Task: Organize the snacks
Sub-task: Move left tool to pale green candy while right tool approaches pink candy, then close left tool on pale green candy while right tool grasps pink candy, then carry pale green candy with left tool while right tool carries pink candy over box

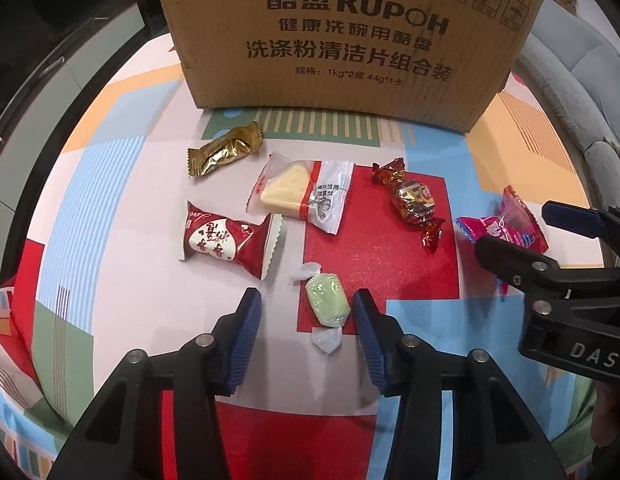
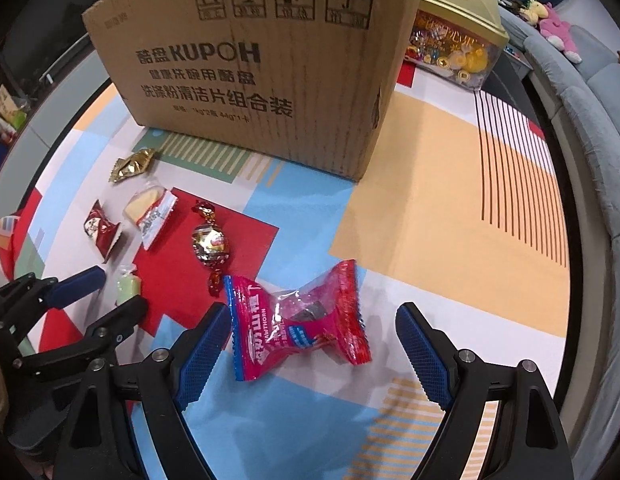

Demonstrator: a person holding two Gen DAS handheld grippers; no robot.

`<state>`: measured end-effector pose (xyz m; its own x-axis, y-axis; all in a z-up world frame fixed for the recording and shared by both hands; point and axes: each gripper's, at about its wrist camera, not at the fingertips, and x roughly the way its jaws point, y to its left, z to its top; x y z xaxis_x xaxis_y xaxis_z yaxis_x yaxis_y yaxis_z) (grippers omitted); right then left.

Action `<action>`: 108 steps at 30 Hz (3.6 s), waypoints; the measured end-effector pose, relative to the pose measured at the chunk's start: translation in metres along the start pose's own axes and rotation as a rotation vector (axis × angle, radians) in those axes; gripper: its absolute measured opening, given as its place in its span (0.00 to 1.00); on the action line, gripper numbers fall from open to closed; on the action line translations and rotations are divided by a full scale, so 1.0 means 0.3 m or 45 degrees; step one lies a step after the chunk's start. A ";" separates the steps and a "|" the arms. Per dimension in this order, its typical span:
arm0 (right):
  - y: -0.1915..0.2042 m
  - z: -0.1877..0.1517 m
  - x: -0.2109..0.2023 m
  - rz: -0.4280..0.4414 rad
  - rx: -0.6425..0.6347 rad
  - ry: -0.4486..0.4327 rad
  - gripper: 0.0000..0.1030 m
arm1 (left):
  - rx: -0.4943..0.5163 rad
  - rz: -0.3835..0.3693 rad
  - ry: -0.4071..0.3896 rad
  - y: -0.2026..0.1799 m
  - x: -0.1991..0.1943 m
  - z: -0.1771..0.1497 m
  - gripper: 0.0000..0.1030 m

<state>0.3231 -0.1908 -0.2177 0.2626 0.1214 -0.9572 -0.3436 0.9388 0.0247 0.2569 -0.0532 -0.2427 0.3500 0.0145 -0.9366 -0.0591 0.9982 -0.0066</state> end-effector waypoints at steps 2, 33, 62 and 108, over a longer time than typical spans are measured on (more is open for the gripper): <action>-0.004 0.002 0.011 0.004 0.007 0.006 0.83 | 0.004 -0.002 -0.003 -0.002 0.002 0.007 0.38; 0.010 -0.027 -0.052 0.034 0.072 0.004 0.42 | 0.068 -0.013 -0.066 -0.011 -0.082 0.001 0.19; 0.099 -0.011 -0.318 0.006 0.076 -0.161 0.42 | 0.042 -0.047 -0.219 0.034 -0.313 0.033 0.19; 0.109 0.189 -0.560 0.002 0.114 -0.411 0.42 | 0.050 -0.057 -0.436 0.081 -0.524 0.273 0.19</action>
<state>0.3190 -0.1622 -0.0397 0.5395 0.2052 -0.8166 -0.2675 0.9614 0.0649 0.2769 -0.0265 -0.0669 0.6455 -0.0177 -0.7635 -0.0026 0.9997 -0.0253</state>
